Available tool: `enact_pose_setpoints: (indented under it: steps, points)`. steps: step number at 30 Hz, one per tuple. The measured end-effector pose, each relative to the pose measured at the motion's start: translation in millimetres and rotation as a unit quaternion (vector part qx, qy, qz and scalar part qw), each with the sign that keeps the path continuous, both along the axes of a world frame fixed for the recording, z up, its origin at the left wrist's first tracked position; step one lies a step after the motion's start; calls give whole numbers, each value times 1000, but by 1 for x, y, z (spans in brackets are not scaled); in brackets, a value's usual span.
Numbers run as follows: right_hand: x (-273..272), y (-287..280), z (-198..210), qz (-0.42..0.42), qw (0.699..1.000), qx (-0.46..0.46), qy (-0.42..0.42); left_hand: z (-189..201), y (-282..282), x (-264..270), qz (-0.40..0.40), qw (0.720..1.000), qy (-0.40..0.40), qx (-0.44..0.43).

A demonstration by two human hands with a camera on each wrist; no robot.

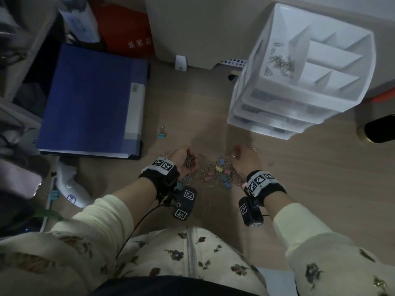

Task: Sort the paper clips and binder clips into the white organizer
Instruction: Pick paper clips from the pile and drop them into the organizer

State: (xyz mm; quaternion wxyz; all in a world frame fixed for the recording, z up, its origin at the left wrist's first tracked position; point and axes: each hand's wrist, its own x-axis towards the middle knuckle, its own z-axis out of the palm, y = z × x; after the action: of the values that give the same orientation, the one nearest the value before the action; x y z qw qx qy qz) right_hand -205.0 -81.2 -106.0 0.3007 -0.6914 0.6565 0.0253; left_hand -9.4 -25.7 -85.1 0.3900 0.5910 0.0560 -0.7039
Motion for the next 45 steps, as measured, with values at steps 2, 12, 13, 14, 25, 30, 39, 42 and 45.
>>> enact_pose_setpoints:
  steps: [2, 12, 13, 14, 25, 30, 39, 42, 45]
  points:
    - [3, 1, -4, 19, 1000, 11, 3, -1, 0, 1, 7, 1000, -3, -9]
    - [21, 8, -6, 80, 996, 25, -3, 1, 2, 3, 12, 1000, 18, -13]
    - [22, 8, -4, 79, 997, 23, -10, 2, 2, 3, 12, 1000, 17, -14]
    - [22, 9, -2, 78, 997, 14, -16, 2, 2, 3, 13, 1000, 16, -15]
    - [16, -9, 12, 244, 969, 34, 27, 0, 1, 2, 25, 1000, 16, -5]
    - [25, -11, 9, 255, 965, -7, 69, 1, 0, 3, 32, 999, 24, -1]
    - [20, -6, 6, 203, 973, 9, 105, 6, 1, 3, 27, 999, 16, -6]
    - [16, -4, 8, 184, 978, 18, 98, 9, 1, 3, 27, 999, 16, -7]
    - [14, -4, 14, 159, 982, 15, 98, 12, 2, 2, 25, 999, 20, -15]
